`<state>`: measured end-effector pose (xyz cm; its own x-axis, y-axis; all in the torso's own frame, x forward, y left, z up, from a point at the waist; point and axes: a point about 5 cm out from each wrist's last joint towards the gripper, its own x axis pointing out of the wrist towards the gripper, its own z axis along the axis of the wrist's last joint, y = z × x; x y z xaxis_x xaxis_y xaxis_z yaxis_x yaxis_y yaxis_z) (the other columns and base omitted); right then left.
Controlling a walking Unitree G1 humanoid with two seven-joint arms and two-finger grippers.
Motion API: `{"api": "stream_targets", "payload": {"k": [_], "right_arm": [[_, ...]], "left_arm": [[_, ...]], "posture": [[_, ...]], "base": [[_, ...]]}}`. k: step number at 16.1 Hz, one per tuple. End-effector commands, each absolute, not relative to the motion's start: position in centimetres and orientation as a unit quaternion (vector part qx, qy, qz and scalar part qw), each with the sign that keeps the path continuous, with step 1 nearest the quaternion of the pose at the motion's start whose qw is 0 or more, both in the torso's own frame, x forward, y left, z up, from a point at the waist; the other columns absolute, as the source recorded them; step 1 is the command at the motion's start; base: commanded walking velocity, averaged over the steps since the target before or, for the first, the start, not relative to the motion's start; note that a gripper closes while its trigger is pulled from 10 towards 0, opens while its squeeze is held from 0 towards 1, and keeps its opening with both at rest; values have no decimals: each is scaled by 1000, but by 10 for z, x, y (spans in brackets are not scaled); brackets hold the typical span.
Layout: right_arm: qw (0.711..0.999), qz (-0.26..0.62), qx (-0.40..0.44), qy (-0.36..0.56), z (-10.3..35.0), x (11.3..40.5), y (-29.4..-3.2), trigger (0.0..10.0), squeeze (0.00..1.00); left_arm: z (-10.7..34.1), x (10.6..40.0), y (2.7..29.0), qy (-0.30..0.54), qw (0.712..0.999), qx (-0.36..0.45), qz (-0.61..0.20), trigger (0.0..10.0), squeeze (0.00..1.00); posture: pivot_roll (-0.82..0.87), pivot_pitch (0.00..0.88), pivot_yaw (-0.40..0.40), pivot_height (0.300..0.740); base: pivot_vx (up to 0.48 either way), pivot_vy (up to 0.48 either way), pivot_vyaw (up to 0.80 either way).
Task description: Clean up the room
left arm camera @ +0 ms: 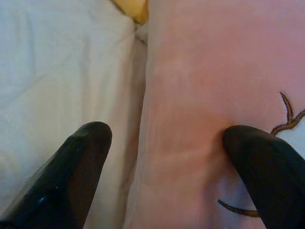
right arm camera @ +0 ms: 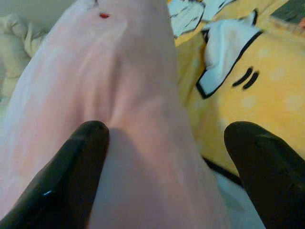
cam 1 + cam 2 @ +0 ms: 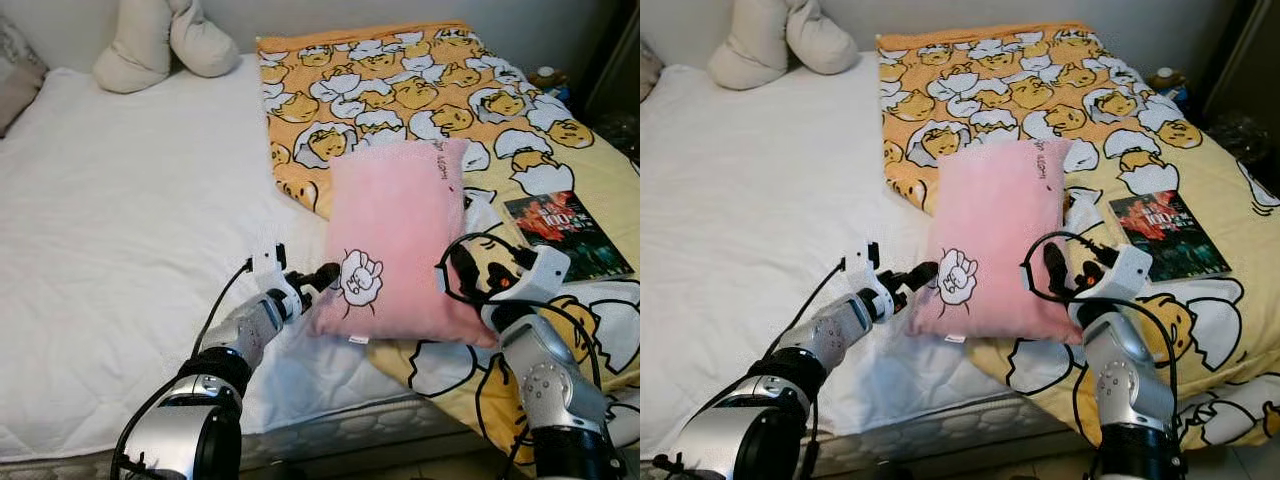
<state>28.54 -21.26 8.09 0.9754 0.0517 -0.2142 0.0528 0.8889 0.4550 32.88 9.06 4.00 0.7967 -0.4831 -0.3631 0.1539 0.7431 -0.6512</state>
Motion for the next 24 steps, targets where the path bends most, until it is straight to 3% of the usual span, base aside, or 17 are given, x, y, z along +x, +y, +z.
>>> {"api": "stream_targets", "payload": {"k": [1, 7, 10, 14, 23, 24], "right_arm": [[964, 17, 240, 115, 83, 283, -209, 10000, 0], [965, 25, 226, 129, 87, 269, -220, 10000, 0], [951, 66, 254, 164, 76, 269, -199, 10000, 0], [948, 70, 260, 172, 72, 274, -194, 10000, 0], [949, 77, 255, 168, 75, 275, -199, 10000, 0], [949, 80, 256, 166, 75, 275, -198, 4471, 0]], "left_arm": [[44, 332, 88, 264, 888, -331, -177, 10000, 0], [57, 341, 94, 224, 887, -359, -183, 10000, 0], [68, 346, 103, 198, 890, -363, -194, 10000, 0], [80, 354, 128, 159, 901, -369, -166, 10000, 0], [44, 333, 99, 212, 887, -387, -135, 10000, 0], [43, 332, 98, 216, 883, -395, -131, 10000, 0]], "posture": [[-229, 0, 99, 740], [-250, 0, 121, 740], [-240, 0, 124, 740], [-215, 0, 114, 740], [-238, 0, 108, 740], [-246, 0, 114, 740]], "base": [[0, 0, 0], [0, 0, 0], [0, 0, 0], [0, 0, 0], [0, 0, 0], [0, 0, 0]]}}
